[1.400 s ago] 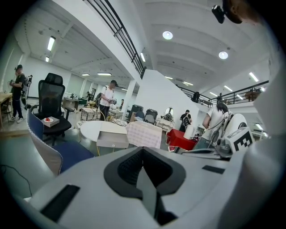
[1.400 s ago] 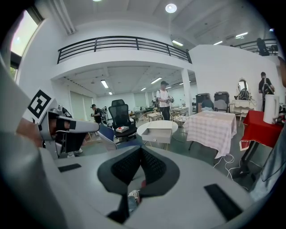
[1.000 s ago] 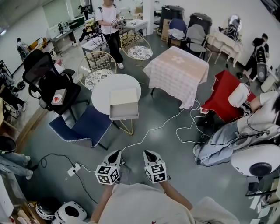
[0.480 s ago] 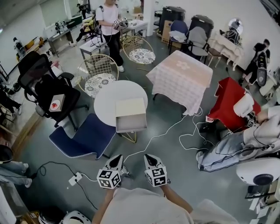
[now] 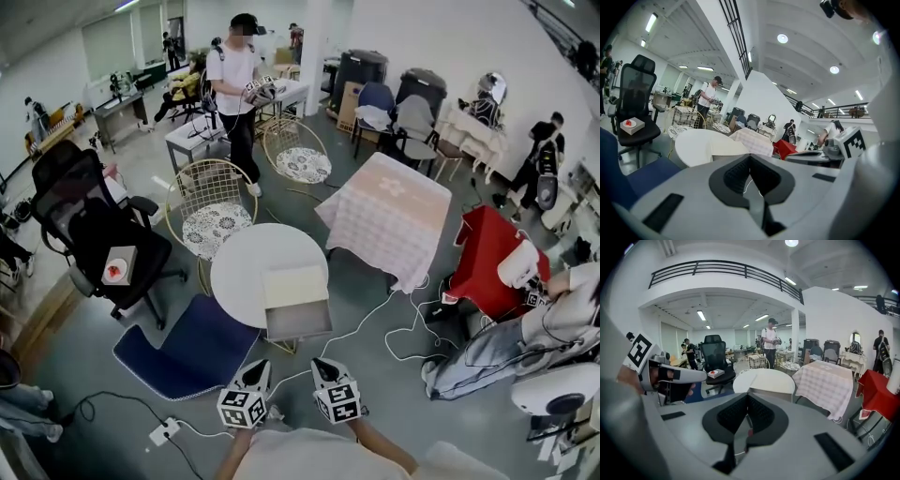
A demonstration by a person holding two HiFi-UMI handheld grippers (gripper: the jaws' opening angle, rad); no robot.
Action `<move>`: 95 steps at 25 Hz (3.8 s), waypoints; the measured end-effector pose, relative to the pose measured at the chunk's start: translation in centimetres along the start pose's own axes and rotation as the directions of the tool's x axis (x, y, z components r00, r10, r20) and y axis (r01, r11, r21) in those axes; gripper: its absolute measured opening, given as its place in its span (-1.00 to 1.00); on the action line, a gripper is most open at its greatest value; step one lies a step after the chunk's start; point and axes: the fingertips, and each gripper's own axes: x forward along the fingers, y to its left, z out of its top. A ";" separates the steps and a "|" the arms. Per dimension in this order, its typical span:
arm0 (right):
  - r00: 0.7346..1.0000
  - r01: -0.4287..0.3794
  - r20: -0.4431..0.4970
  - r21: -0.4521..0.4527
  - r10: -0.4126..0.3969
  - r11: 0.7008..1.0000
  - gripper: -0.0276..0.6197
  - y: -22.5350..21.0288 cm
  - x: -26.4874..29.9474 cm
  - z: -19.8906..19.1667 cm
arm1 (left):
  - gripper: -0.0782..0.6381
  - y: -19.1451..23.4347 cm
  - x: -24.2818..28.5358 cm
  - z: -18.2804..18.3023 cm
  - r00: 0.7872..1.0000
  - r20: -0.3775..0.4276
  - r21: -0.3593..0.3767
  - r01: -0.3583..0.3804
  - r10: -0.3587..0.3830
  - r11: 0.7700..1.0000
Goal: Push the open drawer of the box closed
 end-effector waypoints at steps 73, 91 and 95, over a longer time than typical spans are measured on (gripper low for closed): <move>0.949 -0.069 -0.294 0.170 0.117 0.983 -0.86 -3.8 9.4 -12.9 | -0.75 2.8 6.9 -11.5 0.956 -0.288 -0.132 -0.105 0.064 0.986; 0.929 -0.056 -0.354 0.165 0.112 0.985 -0.39 -4.3 14.5 -15.3 | -0.75 2.5 5.7 -13.4 0.946 -0.321 -0.153 -0.102 0.048 0.983; 0.929 -0.036 -0.357 0.171 0.096 0.985 -0.39 -4.6 16.5 -15.2 | -0.75 2.5 5.4 -13.6 0.945 -0.324 -0.158 -0.104 0.048 0.982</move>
